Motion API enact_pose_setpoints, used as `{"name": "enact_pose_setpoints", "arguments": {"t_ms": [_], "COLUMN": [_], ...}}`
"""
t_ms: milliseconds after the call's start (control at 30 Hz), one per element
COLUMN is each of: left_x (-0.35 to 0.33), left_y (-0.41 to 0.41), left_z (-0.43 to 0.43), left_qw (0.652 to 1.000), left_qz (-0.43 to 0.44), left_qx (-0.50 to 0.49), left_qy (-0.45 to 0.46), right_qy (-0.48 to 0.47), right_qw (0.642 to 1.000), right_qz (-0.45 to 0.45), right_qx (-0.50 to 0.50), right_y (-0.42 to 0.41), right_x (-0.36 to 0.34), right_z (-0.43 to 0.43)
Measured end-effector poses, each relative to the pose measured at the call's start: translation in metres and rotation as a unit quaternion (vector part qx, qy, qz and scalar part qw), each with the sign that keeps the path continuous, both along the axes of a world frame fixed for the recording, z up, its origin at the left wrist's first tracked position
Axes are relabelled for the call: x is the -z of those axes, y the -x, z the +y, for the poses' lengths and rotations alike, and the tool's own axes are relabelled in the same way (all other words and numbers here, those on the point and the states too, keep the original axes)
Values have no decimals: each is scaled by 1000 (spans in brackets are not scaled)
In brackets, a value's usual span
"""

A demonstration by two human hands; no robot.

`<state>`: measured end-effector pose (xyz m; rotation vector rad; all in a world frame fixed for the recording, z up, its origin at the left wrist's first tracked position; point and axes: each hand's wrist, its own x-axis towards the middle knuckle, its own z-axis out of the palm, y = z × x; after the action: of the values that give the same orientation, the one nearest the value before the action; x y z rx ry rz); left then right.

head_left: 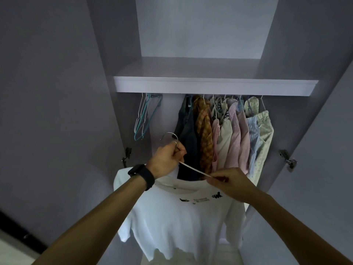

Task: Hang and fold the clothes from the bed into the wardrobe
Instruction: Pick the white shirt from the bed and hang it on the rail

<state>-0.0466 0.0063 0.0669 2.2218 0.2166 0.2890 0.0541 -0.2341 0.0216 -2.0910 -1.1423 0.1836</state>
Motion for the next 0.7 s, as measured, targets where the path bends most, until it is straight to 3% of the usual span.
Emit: {"name": "enact_pose_setpoints", "arguments": {"t_ms": [100,200,300,367,433,567,700], "left_x": [8,13,16,7,-9,-46,-50], "left_y": [-8,-13,-18,-23,-33,-64,-91], "left_z": [-1,12,40,61,82,127,175], "left_qw": [1000,995,965,928,898,837,811], "left_qz": [12,85,153,124,47,-68,-74], "left_qx": [-8,7,11,-33,-89,-175,-223], "left_qy": [-12,-51,-213,-350,-429,-513,-535], "right_qy": [4,-3,15,24,23,26,29], "right_qw": [998,998,996,994,985,960,949], "right_qz": [-59,-15,26,55,124,206,207], "right_qx": [4,60,81,91,118,187,235], "right_y": [0,-2,-7,-12,-19,-48,-89], "right_x": [8,9,2,-6,-11,-15,-7], "right_z": [3,8,30,52,79,146,210]}}
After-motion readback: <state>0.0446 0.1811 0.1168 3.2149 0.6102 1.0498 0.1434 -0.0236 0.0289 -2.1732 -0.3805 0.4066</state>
